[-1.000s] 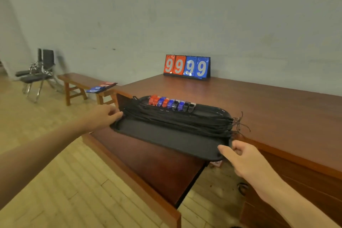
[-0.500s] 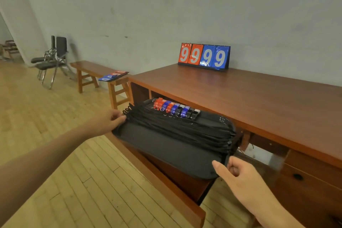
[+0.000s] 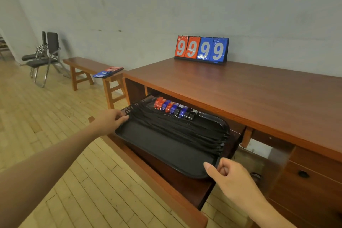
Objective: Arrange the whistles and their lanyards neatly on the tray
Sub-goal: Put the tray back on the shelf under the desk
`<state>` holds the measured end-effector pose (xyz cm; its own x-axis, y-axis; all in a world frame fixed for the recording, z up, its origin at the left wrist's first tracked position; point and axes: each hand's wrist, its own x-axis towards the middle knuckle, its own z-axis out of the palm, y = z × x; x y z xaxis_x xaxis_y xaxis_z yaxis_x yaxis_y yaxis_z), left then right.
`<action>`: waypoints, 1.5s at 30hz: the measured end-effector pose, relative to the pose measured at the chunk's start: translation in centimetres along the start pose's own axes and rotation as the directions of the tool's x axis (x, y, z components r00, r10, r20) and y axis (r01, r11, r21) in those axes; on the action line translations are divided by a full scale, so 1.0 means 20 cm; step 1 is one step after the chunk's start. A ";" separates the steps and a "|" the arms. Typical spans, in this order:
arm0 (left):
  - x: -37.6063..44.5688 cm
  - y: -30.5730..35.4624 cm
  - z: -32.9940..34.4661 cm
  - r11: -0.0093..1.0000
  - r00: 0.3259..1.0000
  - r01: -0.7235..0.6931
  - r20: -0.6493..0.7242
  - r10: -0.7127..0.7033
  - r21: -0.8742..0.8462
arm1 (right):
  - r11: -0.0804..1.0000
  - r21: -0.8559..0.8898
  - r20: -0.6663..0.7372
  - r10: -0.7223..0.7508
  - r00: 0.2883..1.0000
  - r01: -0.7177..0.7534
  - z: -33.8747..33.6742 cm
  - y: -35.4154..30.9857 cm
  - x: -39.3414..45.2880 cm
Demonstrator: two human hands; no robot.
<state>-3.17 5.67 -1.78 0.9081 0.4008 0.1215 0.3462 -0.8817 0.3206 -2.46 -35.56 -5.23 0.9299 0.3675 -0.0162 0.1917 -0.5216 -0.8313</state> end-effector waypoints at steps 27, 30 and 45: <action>0.06 -0.07 0.03 0.939 0.964 -0.076 0.266 -0.017 0.336 | 0.919 -0.395 0.081 0.026 0.996 0.008 0.04 0.01 0.18; 0.01 -0.07 0.00 0.920 0.956 -0.059 0.287 -0.060 0.388 | 0.909 -0.417 0.131 0.039 0.991 0.019 0.06 -0.03 0.14; -0.19 -0.01 -0.14 0.870 0.790 -0.381 0.600 0.129 0.314 | 0.786 -0.597 0.251 -0.007 0.968 0.160 0.11 -0.18 0.10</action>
<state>-7.29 5.02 0.27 0.9031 0.0532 -0.4261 0.0295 -0.9976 -0.0620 -2.03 -31.28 -3.54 0.8201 0.5525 -0.1492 0.4872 -0.8108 -0.3244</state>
